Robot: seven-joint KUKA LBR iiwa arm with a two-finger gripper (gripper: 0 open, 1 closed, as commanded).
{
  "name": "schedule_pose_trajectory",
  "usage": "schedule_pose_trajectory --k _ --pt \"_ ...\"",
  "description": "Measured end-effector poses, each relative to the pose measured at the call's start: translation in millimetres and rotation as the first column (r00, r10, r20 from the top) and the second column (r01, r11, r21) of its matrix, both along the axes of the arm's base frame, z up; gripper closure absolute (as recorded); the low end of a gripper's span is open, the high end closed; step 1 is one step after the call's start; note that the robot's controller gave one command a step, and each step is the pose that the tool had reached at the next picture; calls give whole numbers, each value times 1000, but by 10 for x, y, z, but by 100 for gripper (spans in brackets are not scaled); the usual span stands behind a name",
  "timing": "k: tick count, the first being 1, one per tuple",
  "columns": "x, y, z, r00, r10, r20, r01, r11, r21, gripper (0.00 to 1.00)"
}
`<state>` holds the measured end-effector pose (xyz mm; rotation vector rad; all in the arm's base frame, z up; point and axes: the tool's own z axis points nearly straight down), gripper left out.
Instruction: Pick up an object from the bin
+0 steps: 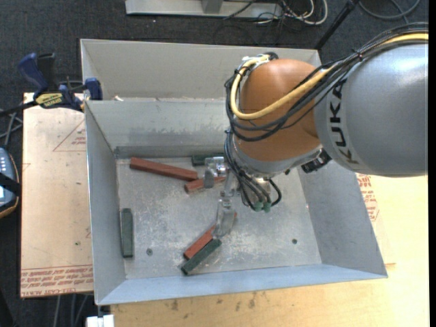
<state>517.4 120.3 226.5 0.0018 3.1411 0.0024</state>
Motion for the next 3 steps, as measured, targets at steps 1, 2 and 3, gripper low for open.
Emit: schedule_pose_trajectory --k 1,2,3 --pt "0 0 0 1000 0 0 0 1000 0 0" --pt "30 -2 -291 996 94 5 -94 996 0 0" --pt "-29 -44 -799 976 216 6 -216 976 -1 0"
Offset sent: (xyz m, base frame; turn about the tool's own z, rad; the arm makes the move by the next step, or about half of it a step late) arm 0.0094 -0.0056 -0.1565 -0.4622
